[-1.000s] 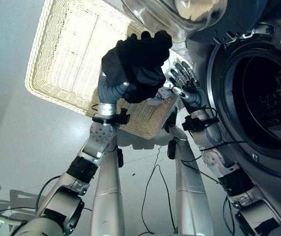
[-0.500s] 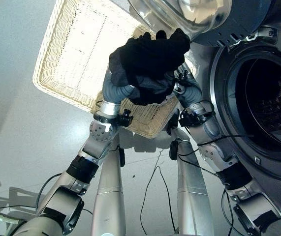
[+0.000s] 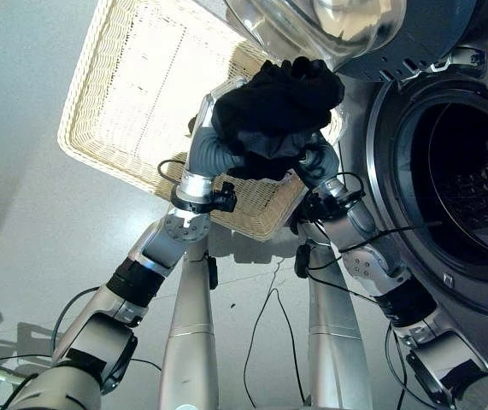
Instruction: Put the clothes into the washing machine.
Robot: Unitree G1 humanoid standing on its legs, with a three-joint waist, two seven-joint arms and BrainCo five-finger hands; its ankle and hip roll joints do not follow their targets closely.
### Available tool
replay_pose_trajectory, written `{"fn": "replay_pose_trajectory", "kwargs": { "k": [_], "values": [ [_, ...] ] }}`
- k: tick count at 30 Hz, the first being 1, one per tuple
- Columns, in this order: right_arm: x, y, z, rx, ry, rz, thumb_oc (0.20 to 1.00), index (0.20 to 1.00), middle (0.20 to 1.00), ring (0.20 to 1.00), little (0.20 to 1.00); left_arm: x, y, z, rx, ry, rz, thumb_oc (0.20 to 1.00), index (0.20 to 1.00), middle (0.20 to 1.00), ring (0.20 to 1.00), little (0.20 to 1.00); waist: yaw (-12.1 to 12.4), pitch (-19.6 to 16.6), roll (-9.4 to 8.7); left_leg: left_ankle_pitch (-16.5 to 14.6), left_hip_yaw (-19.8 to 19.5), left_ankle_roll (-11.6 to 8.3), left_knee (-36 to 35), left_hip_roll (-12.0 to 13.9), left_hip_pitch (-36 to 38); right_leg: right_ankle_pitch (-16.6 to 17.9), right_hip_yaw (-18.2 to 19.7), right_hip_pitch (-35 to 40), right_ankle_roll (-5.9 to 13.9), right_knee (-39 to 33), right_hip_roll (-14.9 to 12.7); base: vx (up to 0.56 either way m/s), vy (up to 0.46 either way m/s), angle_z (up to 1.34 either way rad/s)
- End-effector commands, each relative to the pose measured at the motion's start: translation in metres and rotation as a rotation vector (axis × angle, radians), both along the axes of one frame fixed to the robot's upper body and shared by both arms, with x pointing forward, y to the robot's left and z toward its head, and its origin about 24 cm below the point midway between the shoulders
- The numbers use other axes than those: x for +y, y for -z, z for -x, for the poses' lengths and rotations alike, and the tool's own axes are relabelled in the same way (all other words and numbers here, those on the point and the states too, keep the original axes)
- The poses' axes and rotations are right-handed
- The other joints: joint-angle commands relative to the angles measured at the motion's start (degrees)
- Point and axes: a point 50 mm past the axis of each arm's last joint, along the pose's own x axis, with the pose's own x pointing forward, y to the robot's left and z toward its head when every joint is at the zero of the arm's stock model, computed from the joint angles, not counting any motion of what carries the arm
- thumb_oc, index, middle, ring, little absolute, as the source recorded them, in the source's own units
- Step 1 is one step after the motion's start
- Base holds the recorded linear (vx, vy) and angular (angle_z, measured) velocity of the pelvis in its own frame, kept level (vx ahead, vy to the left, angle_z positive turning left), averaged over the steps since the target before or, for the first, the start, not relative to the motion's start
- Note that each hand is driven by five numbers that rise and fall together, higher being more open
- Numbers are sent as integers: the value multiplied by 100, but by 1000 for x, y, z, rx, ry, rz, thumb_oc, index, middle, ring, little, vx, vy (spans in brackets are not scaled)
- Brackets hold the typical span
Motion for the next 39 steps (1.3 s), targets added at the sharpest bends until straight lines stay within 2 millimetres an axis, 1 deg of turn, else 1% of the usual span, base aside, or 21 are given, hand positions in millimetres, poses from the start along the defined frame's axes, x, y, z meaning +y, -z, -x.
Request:
{"fn": "replay_pose_trajectory", "kwargs": {
  "k": [1, 3, 5, 6, 7, 17, 23, 24, 25, 26, 27, 29, 31, 32, 39],
  "values": [
    [23, -20, 26, -122, -213, -28, 1000, 1000, 1000, 1000, 1000, -15, -24, 24, -226, 35, 33, 200, 200, 200, 200, 200, -105, -46, 120, -267, -4, 479, 508, -685, -147, 1443, -665, 541, 212, -1753, 375, -5, -23, 3],
    [25, -20, 27, -116, -238, -29, 821, 821, 821, 821, 821, -15, -25, 24, -240, 12, 39, 200, 200, 200, 200, 200, -96, -46, 116, -263, -10, 476, 503, -686, -148, 1441, -674, 540, 211, -1752, 377, -1, -18, 5],
    [27, -21, 28, -104, -269, -36, 542, 542, 542, 542, 542, -14, -24, 24, -257, -9, 41, 200, 200, 200, 200, 200, -81, -46, 121, -255, -13, 469, 501, -681, -156, 1436, -686, 536, 210, -1752, 373, 0, -11, 9],
    [28, -21, 28, -103, -279, -40, 253, 253, 253, 253, 253, -14, -24, 23, -261, -12, 39, 200, 200, 200, 200, 200, -78, -46, 122, -255, -10, 468, 505, -679, -166, 1434, -691, 530, 211, -1753, 372, -2, -8, 6],
    [29, -21, 28, -104, -285, -43, 200, 200, 200, 200, 200, -15, -24, 23, -263, -13, 37, 200, 200, 200, 200, 200, -78, -46, 121, -255, -9, 469, 504, -678, -169, 1435, -694, 524, 211, -1750, 371, 0, 0, 0],
    [33, -27, 33, -128, -346, -107, 200, 200, 200, 200, 200, -21, -24, 23, -262, -11, 20, 200, 200, 200, 200, 200, -82, -46, 137, -239, 4, 457, 511, -682, -206, 1465, -697, 483, 232, -1756, 376, 0, 0, 0],
    [32, -32, 34, -142, -348, -151, 200, 200, 200, 200, 200, -23, -23, 19, -215, -20, -15, 200, 200, 200, 200, 200, -95, -46, 145, -224, 25, 452, 487, -675, -204, 1477, -688, 477, 239, -1775, 391, 0, 0, 0],
    [31, -31, 34, -143, -349, -162, 200, 200, 200, 200, 200, -23, -23, 18, -205, -31, -22, 438, 438, 438, 438, 438, -94, -46, 149, -224, 24, 449, 487, -676, -206, 1478, -685, 476, 242, -1777, 393, 0, 0, 0],
    [31, -31, 35, -144, -349, -166, 200, 200, 200, 200, 200, -22, -22, 17, -197, -40, -25, 507, 507, 507, 507, 507, -94, -46, 152, -224, 26, 449, 488, -675, -206, 1476, -684, 478, 241, -1777, 395, 0, 0, 0],
    [30, -32, 35, -147, -348, -177, 200, 200, 200, 200, 200, -21, -22, 15, -181, -54, -28, 715, 715, 715, 715, 715, -94, -46, 156, -222, 29, 450, 486, -674, -201, 1477, -685, 483, 243, -1778, 394, 0, 0, 0],
    [28, -32, 35, -150, -347, -190, 200, 200, 200, 200, 200, -21, -21, 13, -159, -63, -33, 1000, 1000, 1000, 1000, 1000, -94, -46, 158, -221, 29, 451, 484, -676, -196, 1480, -686, 487, 245, -1779, 394, 0, 0, 0],
    [22, -35, 34, -164, -338, -250, 200, 200, 200, 200, 200, -18, -17, 3, -95, -118, -65, 1000, 1000, 1000, 1000, 1000, -96, -46, 164, -226, 33, 452, 492, -679, -192, 1482, -696, 494, 254, -1782, 385, 0, 0, 0],
    [18, -37, 33, -178, -326, -274, 200, 200, 200, 200, 200, -16, -16, 1, -78, -133, -70, 1000, 1000, 1000, 1000, 1000, -98, -46, 166, -227, 41, 450, 496, -676, -199, 1485, -698, 493, 259, -1788, 385, 0, 0, 0],
    [12, -39, 33, -201, -304, -302, 200, 200, 200, 200, 200, -14, -14, -1, -59, -145, -80, 1000, 1000, 1000, 1000, 1000, -106, -46, 176, -223, 49, 450, 487, -670, -199, 1494, -692, 487, 266, -1796, 381, 0, 0, 0],
    [-10, -49, 35, -298, -210, -420, 200, 200, 200, 200, 200, -9, -9, -7, 18, -133, -111, 1000, 1000, 1000, 1000, 1000, -131, -46, 192, -222, 75, 445, 467, -646, -214, 1512, -667, 465, 286, -1804, 380, 0, 0, 0]
  ]
}}
